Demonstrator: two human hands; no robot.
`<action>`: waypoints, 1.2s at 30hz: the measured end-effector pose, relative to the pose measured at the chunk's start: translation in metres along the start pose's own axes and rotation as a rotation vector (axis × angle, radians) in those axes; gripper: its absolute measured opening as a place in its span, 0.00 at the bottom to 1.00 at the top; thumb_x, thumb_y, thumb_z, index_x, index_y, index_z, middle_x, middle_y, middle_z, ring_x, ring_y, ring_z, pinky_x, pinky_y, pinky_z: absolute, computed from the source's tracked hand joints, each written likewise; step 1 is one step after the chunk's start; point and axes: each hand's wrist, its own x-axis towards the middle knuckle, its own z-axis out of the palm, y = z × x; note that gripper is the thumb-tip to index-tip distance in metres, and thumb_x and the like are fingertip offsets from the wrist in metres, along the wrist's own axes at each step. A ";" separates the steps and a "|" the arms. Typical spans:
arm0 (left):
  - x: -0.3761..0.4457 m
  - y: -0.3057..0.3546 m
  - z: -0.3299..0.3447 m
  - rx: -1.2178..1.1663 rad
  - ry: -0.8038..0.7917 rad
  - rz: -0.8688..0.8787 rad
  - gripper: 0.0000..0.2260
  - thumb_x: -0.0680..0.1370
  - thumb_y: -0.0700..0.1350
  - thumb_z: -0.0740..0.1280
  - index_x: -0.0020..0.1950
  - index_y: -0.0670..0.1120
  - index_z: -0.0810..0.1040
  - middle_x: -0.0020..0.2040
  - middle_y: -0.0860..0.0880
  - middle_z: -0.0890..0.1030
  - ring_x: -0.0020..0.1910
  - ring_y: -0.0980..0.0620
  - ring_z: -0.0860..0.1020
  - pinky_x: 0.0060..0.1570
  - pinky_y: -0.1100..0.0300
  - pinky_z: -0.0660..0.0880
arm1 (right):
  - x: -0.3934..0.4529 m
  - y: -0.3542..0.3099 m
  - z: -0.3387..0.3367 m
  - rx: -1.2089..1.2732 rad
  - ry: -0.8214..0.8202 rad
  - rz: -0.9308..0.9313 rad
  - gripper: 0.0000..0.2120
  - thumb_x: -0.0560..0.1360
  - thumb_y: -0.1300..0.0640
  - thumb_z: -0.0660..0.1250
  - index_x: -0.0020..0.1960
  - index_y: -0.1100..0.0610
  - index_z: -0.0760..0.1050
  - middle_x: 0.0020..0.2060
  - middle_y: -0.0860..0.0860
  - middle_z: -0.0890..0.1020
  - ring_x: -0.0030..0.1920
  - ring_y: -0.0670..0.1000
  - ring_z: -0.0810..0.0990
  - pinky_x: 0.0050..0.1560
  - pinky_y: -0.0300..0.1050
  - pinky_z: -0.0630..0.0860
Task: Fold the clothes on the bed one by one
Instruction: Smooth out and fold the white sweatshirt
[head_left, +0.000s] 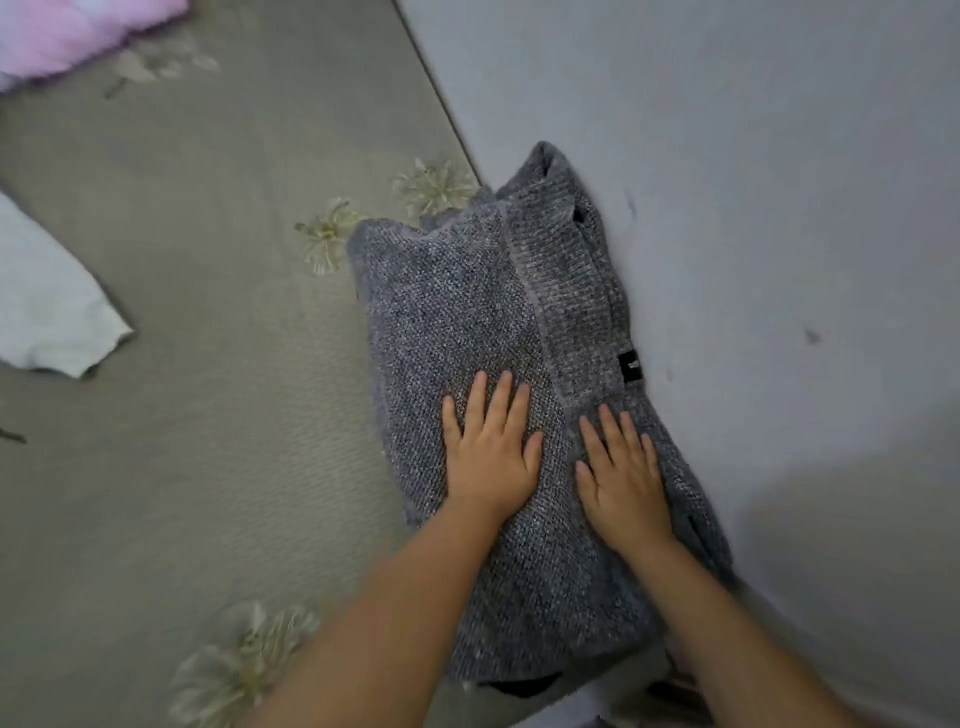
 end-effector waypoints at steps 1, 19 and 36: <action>0.001 -0.001 -0.009 -0.019 -0.017 0.006 0.25 0.80 0.56 0.47 0.75 0.52 0.48 0.76 0.52 0.47 0.74 0.50 0.37 0.64 0.49 0.24 | 0.000 0.001 -0.003 -0.036 -0.035 -0.001 0.24 0.80 0.49 0.45 0.75 0.53 0.50 0.75 0.54 0.50 0.75 0.53 0.45 0.71 0.48 0.38; -0.224 -0.235 -0.209 0.136 0.307 -0.737 0.20 0.81 0.48 0.52 0.73 0.50 0.59 0.75 0.49 0.57 0.75 0.48 0.50 0.71 0.51 0.47 | -0.025 -0.347 -0.119 0.083 0.205 -0.767 0.21 0.57 0.61 0.79 0.47 0.67 0.80 0.51 0.65 0.81 0.53 0.67 0.79 0.48 0.68 0.73; -0.385 -0.654 -0.224 0.079 0.298 -0.872 0.20 0.80 0.48 0.55 0.71 0.44 0.63 0.72 0.43 0.63 0.73 0.42 0.55 0.70 0.50 0.52 | 0.004 -0.708 0.029 -0.133 0.133 -0.724 0.24 0.79 0.51 0.55 0.72 0.59 0.59 0.74 0.56 0.58 0.74 0.56 0.50 0.72 0.51 0.46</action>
